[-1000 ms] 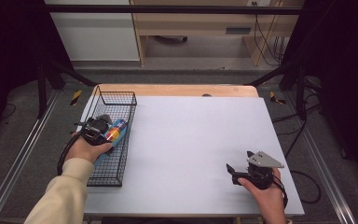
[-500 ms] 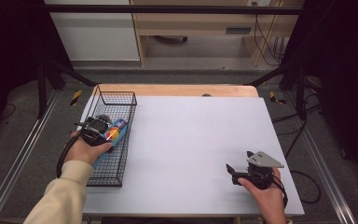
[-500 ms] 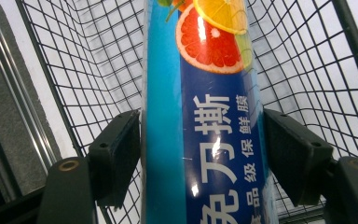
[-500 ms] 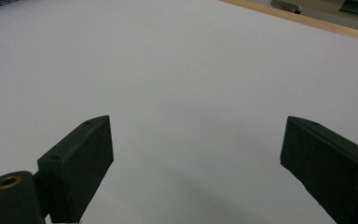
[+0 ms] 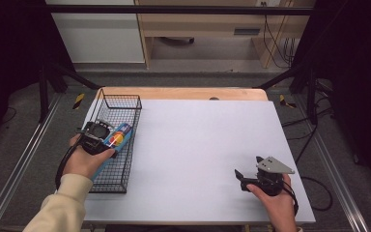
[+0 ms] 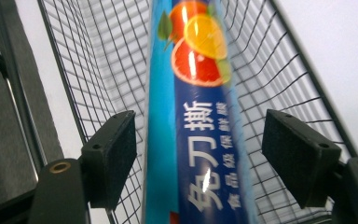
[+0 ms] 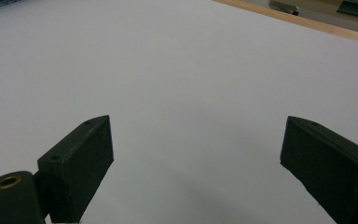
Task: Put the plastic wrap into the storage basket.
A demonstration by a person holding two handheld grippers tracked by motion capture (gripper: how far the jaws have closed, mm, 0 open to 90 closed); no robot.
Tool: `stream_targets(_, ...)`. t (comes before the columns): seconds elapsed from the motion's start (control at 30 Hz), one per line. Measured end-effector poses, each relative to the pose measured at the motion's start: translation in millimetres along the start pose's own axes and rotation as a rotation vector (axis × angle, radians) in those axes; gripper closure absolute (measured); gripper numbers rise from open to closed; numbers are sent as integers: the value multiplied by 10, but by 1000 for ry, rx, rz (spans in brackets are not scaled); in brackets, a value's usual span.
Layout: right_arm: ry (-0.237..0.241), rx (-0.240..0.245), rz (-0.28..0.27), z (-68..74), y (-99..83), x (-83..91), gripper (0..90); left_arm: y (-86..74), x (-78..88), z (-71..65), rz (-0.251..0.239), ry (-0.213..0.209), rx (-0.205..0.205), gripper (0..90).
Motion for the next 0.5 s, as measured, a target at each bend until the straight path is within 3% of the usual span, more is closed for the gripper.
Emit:
stream_targets(0.17, -3, -1, -1, 3, -2, 6, 96, 0, 110, -1, -74, 25, 18, 205)
stream_targets(0.27, -7, 6, -2, -6, -1, 7, 95, 37, 202, -42, -146, 14, 46, 149)
stream_targets(0.33, -12, 3, -2, -10, -1, 9, 92, 60, 258, -74, -186, 31, 63, 80)
stream_targets(0.5, -19, -2, -13, -24, 11, 18, 71, 105, 395, -207, -257, -2, 47, 51)
Point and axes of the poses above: each handheld gripper's, and its own axes: x roughly backward along the jaws, y roughly out of its top, z roughly to its left, the point moved 6 cm from there along -x, roughly forward along the jaws, and after that the axes turned 2 degrees about x, right-handed, at the moved point
